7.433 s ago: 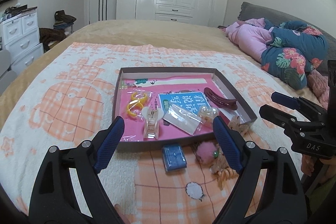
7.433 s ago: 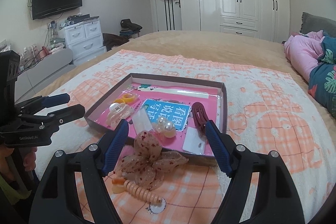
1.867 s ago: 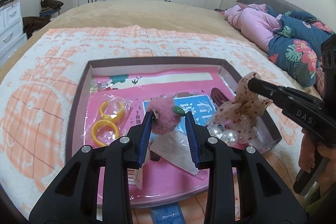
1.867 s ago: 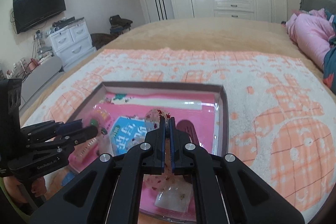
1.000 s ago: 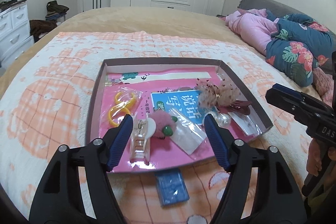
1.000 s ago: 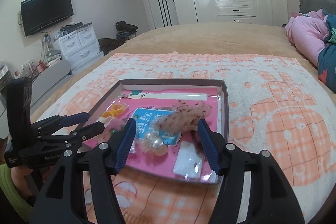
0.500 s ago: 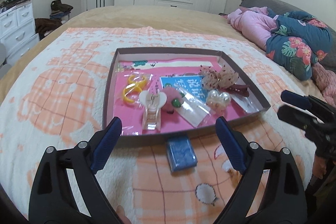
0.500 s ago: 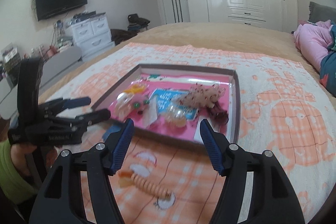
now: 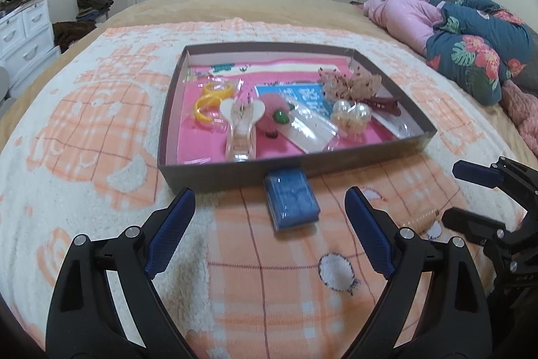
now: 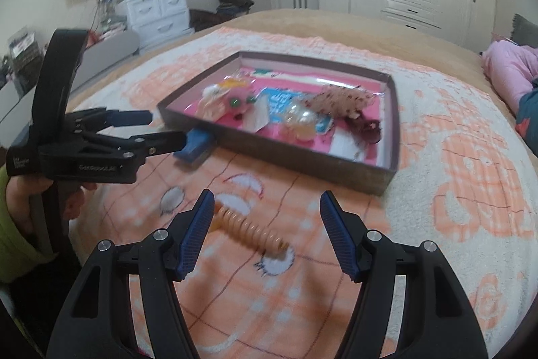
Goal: Organize jewelry
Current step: 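Grasp the small blue box with the left tool while the right grasps the orange coil tie, then carry the blue box with the left tool while the right carries the coil tie into the grey box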
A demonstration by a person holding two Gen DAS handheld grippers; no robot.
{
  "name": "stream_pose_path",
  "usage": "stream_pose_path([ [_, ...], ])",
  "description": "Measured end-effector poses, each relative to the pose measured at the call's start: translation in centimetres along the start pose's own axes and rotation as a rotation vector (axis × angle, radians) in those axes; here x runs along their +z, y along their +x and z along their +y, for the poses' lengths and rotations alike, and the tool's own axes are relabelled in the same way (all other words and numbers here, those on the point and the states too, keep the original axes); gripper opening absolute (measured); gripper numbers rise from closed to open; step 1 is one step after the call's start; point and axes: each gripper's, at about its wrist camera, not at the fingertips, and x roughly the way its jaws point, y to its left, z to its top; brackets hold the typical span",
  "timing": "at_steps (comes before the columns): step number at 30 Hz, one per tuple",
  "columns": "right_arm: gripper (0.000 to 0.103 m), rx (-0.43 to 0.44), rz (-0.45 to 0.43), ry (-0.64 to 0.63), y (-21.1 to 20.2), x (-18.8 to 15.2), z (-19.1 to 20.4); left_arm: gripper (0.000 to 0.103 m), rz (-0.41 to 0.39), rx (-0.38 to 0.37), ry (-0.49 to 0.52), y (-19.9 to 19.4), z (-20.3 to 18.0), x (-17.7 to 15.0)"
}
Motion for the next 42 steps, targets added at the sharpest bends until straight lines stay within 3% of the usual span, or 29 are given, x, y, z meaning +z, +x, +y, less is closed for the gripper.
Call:
stream_pose_path([
  [11,0.06,-0.019,0.097,-0.112,3.2,-1.4,1.0,0.082,0.03,-0.008,-0.01,0.8,0.1,-0.9],
  [17,0.044,0.019,0.132,-0.119,4.5,-1.7,0.9,0.082,0.044,-0.017,-0.015,1.5,-0.1,-0.9],
  [19,0.028,0.04,0.134,-0.114,4.4,-1.7,0.9,0.082,0.05,-0.02,-0.021,1.9,-0.2,-0.9],
  [22,0.023,0.078,0.134,-0.098,4.0,-1.7,0.9,0.081,0.058,-0.029,-0.035,2.3,-0.2,-0.8],
  [24,0.022,0.104,0.13,-0.081,3.5,-1.7,0.9,0.074,0.065,-0.039,-0.039,2.6,-0.2,-0.8],
  [25,0.017,0.115,0.126,-0.072,3.2,-1.7,0.9,0.065,0.068,-0.039,-0.04,2.8,-0.2,-0.8],
  [29,0.017,0.139,0.091,-0.048,1.9,-1.4,0.6,0.029,0.081,-0.042,-0.026,3.1,-0.4,-0.9],
  [42,0.017,0.156,-0.049,0.065,-1.1,0.4,-1.9,0.028,-0.004,-0.086,-0.007,-0.6,-1.2,0.2],
])
